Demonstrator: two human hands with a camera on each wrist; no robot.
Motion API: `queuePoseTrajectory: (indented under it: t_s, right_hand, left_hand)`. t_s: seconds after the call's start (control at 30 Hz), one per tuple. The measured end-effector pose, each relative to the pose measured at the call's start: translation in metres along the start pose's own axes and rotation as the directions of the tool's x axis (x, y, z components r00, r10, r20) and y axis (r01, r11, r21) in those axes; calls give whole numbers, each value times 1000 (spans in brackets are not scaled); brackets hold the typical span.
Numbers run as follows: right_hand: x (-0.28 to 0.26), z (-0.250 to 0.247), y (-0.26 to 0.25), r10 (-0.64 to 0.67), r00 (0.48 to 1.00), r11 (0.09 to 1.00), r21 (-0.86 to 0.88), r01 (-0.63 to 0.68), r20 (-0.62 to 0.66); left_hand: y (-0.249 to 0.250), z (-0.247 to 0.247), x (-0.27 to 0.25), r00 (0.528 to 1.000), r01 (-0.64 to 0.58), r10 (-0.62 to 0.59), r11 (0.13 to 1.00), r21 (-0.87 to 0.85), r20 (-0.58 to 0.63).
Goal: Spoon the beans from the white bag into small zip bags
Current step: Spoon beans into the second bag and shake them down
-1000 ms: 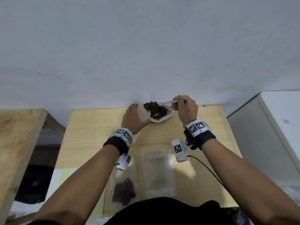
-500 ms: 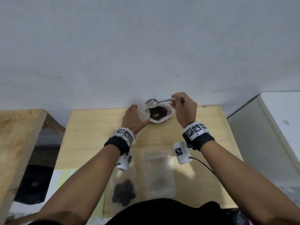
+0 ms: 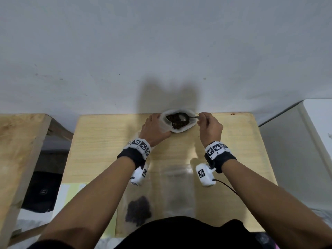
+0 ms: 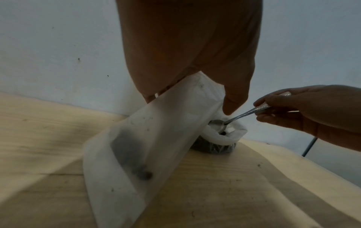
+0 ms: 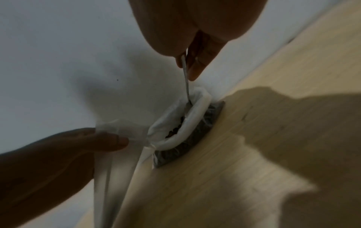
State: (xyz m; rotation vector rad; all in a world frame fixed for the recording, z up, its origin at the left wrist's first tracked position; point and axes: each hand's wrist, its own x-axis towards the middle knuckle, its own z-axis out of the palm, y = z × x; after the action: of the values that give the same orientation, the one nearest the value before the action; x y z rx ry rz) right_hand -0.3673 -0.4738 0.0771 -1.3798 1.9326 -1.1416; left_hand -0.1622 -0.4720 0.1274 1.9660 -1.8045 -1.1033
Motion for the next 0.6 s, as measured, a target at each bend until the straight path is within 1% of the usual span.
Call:
queuePoseTrajectory:
  t_s: [0.07,0.13,0.3,0.4,0.5,0.6]
  right_hand:
    - [2,6,0,81,996,996,36,-82,28]
    - [4,12,-1,152,985,987,31,-155,77]
    - [9,22,-4,313,931,949,-33,-312,190]
    - [10,22,-2,387,901,917,19,-398,198]
    - [10,15,2,441,880,881,100,-462,177]
    - [10,6,1,464,876,858,176,-482,134]
  left_hand:
    - [-1,0,-1,1000,9,-9,1000,-23,14]
    - [-1,-1,-1,999,22,-21,999,-46,24]
    - [-3,-3,0,1000,21,-20,996,-82,17]
    - [-4,-3,-2,1000,20,-19,998,-64,16]
    - [-6,-5,-3,1000,13,-13,999,-42,3]
    - [-5,-6,-3,1000,-10,9,1000,-20,-28]
